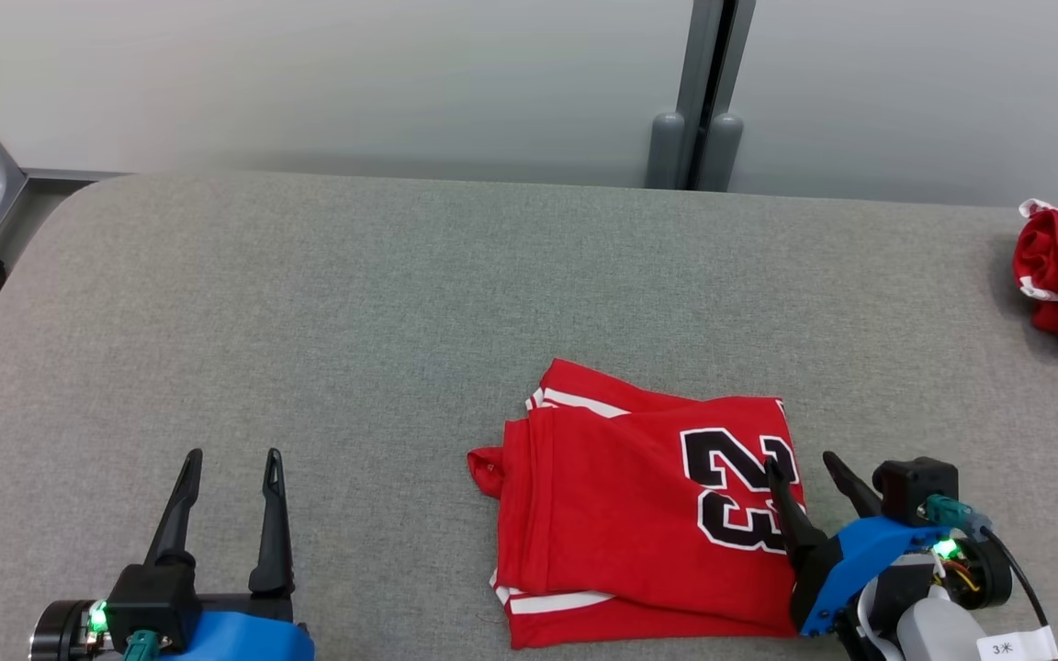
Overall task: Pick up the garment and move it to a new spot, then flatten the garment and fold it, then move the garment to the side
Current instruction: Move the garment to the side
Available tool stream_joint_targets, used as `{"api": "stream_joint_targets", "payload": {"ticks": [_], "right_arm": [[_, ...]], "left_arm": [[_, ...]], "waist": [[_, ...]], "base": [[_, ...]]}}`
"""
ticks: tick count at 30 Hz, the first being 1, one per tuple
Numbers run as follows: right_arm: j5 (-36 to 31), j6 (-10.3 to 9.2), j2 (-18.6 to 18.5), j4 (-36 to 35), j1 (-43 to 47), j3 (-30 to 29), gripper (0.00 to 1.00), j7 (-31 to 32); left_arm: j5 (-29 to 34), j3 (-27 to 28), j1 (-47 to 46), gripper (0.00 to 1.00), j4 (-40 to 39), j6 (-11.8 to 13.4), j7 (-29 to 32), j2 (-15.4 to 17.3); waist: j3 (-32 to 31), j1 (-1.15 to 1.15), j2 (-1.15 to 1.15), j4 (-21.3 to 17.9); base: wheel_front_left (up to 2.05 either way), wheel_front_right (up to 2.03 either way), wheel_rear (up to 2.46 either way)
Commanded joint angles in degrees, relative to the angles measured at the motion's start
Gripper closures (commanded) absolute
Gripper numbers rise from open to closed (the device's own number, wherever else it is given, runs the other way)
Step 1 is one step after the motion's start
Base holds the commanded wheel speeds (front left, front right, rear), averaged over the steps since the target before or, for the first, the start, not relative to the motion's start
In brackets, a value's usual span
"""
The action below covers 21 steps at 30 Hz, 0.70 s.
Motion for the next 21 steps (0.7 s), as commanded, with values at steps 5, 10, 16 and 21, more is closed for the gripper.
{"api": "stream_joint_targets", "payload": {"ticks": [5,10,16,21], "right_arm": [[-0.09,0.01,0.25,5.41,-1.66,0.38,0.0,-1.21],[1.08,0.01,0.53,9.62,-1.96,2.37,0.0,-1.89],[5.58,0.09,0.9,11.85,-1.4,8.09,0.75,-2.66],[7.12,0.02,0.65,12.52,-3.81,9.26,1.0,-4.69]], "left_arm": [[-0.04,-0.41,-1.4,0.0,-0.09,0.36,-0.25,-0.3],[-0.07,-0.72,-1.58,0.0,-0.16,0.47,-0.25,-0.38],[-0.4,-0.81,-1.82,0.0,0.22,0.39,-0.25,-0.46],[-0.81,-0.58,-2.31,0.0,0.94,0.08,-0.25,-0.29]], "waist": [[1.11,0.0,-0.01,0.76],[1.69,0.0,-0.01,0.89],[1.91,0.0,-0.01,0.69],[1.96,0.0,-0.01,0.42]], "base": [[0.0,0.0,0.0],[0.0,0.0,0.0],[0.0,0.0,0.0],[0.0,0.0,0.0]]}}
